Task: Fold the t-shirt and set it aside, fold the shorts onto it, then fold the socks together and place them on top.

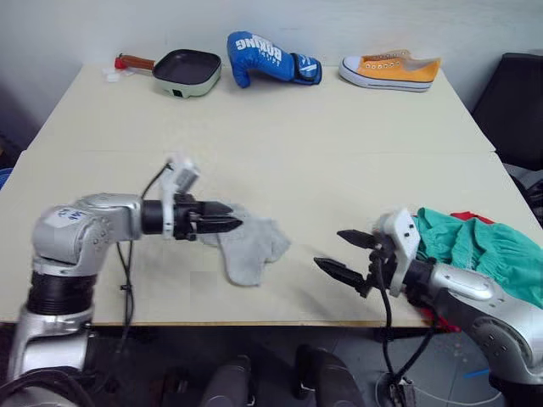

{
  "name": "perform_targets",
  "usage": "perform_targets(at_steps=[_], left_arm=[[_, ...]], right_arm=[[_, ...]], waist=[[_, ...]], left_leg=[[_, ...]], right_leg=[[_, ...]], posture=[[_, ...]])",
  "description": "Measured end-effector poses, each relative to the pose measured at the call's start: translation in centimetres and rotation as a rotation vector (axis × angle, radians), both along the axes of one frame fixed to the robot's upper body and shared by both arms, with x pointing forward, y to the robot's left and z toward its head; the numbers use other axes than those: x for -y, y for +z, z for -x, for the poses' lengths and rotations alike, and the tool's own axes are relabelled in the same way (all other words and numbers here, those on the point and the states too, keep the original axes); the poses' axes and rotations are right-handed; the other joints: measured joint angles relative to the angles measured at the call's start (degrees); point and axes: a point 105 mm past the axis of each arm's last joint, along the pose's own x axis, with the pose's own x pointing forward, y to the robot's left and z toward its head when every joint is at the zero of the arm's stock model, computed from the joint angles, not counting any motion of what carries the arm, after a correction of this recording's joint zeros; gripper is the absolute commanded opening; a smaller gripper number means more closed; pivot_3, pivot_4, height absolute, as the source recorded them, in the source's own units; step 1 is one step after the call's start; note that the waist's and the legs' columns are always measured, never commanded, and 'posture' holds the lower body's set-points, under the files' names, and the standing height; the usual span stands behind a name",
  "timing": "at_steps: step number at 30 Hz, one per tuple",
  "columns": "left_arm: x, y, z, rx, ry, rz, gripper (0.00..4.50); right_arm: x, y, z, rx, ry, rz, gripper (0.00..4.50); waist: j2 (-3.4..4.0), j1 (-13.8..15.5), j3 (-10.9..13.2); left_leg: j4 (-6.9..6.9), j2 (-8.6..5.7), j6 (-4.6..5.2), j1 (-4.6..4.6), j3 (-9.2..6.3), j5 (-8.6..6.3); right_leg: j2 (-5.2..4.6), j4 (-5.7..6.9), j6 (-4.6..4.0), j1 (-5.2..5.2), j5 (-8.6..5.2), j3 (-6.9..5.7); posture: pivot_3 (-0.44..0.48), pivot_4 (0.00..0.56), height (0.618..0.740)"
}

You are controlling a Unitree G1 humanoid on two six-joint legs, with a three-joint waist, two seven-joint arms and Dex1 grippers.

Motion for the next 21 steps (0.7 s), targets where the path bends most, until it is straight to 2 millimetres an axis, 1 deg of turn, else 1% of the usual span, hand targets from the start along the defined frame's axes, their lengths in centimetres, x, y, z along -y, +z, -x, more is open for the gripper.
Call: perform_targets(at_steps=[3, 7, 8, 11, 13, 15, 16, 18, 19, 21], left_arm=[[-2.1, -2.4, -1.9, 0.047, 0.008, -0.125, 2.71], [-3.2, -4.6, -2.8, 0.08, -0.032, -0.227, 2.71], [-3.4, -4.9, -3.0, 0.093, -0.045, -0.247, 2.71], [-3.9, -4.9, -3.4, 0.141, -0.071, -0.28, 2.71], [-3.6, -5.0, -3.8, 0.162, -0.085, -0.281, 2.71], [-3.5, -5.2, -4.2, 0.177, -0.091, -0.284, 2.74], [-3.4, -5.2, -4.4, 0.182, -0.093, -0.282, 2.53], [-3.3, -5.2, -4.7, 0.195, -0.094, -0.29, 2.1], [-3.4, -5.2, -4.8, 0.2, -0.094, -0.297, 1.78], [-3.4, -5.3, -4.7, 0.199, -0.1, -0.302, 1.15]], right_arm=[[-1.3, -0.4, -0.7, -0.039, 0.026, -0.015, 4.5], [-2.9, -1.3, -1.4, -0.07, 0.07, 0.017, 4.5], [-3.2, -1.6, -1.8, -0.074, 0.076, 0.031, 4.5], [-4.1, -1.9, -3.0, -0.068, 0.08, 0.048, 4.5], [-4.8, -2.1, -4.0, -0.064, 0.082, 0.066, 4.5], [-5.4, -2.4, -4.8, -0.062, 0.086, 0.087, 4.11], [-5.5, -2.7, -5.1, -0.065, 0.088, 0.095, 3.87], [-5.9, -3.5, -5.3, -0.081, 0.1, 0.114, 3.25], [-6.1, -4.0, -5.3, -0.091, 0.111, 0.12, 2.87], [-6.2, -4.1, -5.4, -0.082, 0.122, 0.129, 2.17]], waist=[[0.0, 0.1, 0.0], [0.0, -0.1, 0.0], [0.0, -0.1, 0.0], [0.0, -0.2, 0.0], [-0.01, -0.2, 0.0], [-0.03, -0.1, 0.0], [-0.04, -0.1, 0.0], [-0.06, -0.1, 0.0], [-0.06, -0.1, 0.0], [-0.06, -0.2, 0.0]], left_leg=[[-0.02, -0.02, 0.01, -0.09, -0.01, 0.0], [-0.05, -0.02, 0.09, -0.29, 0.0, -0.03], [-0.05, -0.02, 0.1, -0.31, 0.01, -0.03], [-0.05, -0.01, 0.12, -0.31, 0.03, -0.03], [-0.04, -0.01, 0.15, -0.31, 0.03, -0.01], [-0.02, -0.03, 0.2, -0.31, 0.02, 0.01], [-0.02, -0.05, 0.21, -0.3, 0.01, 0.0], [-0.01, -0.08, 0.25, -0.3, 0.01, 0.01], [-0.01, -0.08, 0.26, -0.3, 0.01, 0.01], [-0.01, -0.08, 0.27, -0.29, 0.02, 0.01]], right_leg=[[-0.03, -0.01, 0.0, -0.1, 0.0, 0.0], [-0.03, 0.19, 0.01, -0.28, 0.01, -0.07], [-0.03, 0.19, 0.01, -0.3, 0.01, -0.11], [-0.05, 0.23, 0.01, -0.3, 0.01, -0.16], [-0.07, 0.28, 0.01, -0.3, 0.01, -0.17], [-0.12, 0.31, 0.01, -0.3, 0.01, -0.18], [-0.14, 0.33, 0.01, -0.29, 0.01, -0.19], [-0.18, 0.35, 0.02, -0.28, 0.01, -0.19], [-0.18, 0.35, 0.02, -0.29, 0.01, -0.19], [-0.19, 0.37, 0.02, -0.28, 0.01, -0.19]], posture=[[0.0, 0.15, 0.74], [0.0, 0.15, 0.74], [0.0, 0.15, 0.74], [0.0, 0.15, 0.74], [0.0, 0.15, 0.74], [0.0, 0.15, 0.74], [0.0, 0.15, 0.74], [0.0, 0.15, 0.74], [0.0, 0.15, 0.74], [0.0, 0.15, 0.74]])
